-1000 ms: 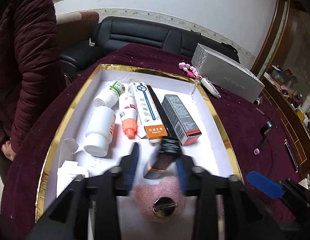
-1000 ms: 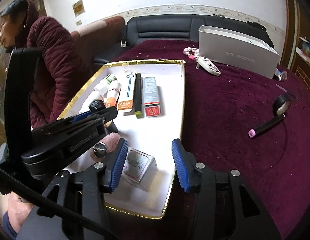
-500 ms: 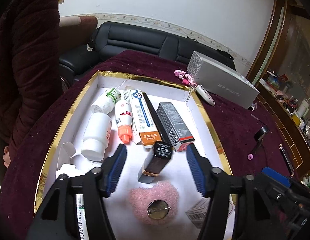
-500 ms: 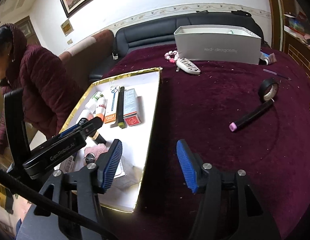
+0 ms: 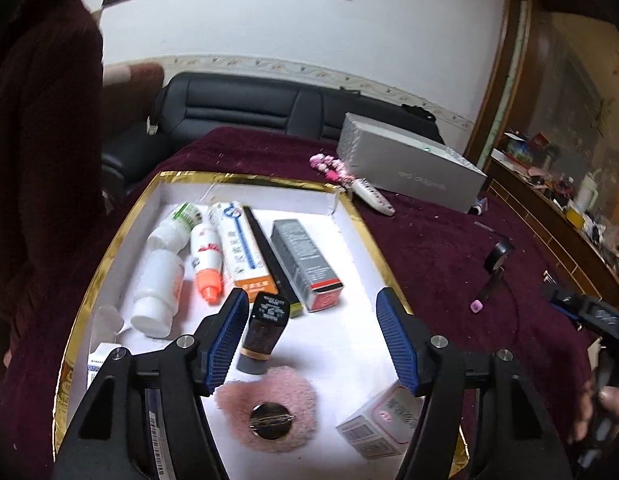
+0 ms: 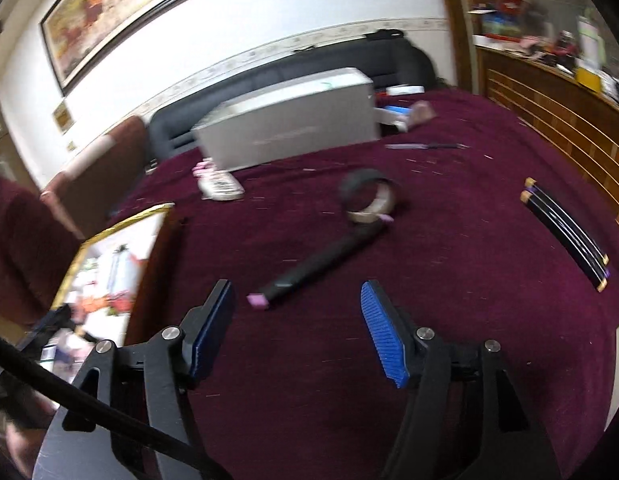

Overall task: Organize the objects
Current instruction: 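Move both open grippers back over the remaining items on the carpet, then grasp the black pink-capped marker with the left gripper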

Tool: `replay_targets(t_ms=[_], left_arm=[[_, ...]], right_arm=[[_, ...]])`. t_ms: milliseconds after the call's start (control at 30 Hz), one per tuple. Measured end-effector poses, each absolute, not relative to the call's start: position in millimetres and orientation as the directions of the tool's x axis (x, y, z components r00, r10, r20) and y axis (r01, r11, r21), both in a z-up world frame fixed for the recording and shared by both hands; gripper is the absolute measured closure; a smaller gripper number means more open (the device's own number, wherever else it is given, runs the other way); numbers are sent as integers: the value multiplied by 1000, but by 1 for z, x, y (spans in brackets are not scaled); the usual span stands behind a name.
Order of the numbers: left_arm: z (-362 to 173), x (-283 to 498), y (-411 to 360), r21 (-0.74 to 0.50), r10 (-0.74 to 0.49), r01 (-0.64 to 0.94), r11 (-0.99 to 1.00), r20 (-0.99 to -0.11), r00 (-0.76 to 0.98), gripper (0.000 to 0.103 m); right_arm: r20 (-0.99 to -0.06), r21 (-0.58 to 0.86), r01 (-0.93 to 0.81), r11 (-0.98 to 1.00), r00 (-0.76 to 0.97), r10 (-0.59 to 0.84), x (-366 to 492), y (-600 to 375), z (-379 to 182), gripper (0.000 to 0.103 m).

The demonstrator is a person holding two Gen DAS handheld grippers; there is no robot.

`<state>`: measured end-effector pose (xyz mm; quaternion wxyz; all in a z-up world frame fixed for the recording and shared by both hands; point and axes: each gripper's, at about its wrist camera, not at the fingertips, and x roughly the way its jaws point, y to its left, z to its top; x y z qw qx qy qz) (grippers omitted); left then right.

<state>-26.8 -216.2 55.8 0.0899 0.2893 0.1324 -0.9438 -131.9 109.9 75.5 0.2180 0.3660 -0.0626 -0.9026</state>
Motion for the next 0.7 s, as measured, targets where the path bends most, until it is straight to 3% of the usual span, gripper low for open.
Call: replay_targets(t_ms=[133, 267, 533, 700], left_arm=[[64, -21, -201, -164, -93, 205, -965, -517, -851, 43], [69, -21, -187, -149, -65, 162, -975, -509, -858, 43], [91, -44, -109, -63, 97, -74, -995, -597, -796, 43], [83, -88, -46, -4, 188, -263, -965, -711, -677, 42]], right_arm=[[-672, 343, 285, -895, -591, -446, -153, 129, 50, 39], [-645, 395, 265, -880, -601, -471, -158, 143, 53, 39], [-611, 444, 254, -859, -615, -498, -157, 156, 59, 39], [-590, 478, 225, -849, -634, -500, -159, 169, 61, 38]])
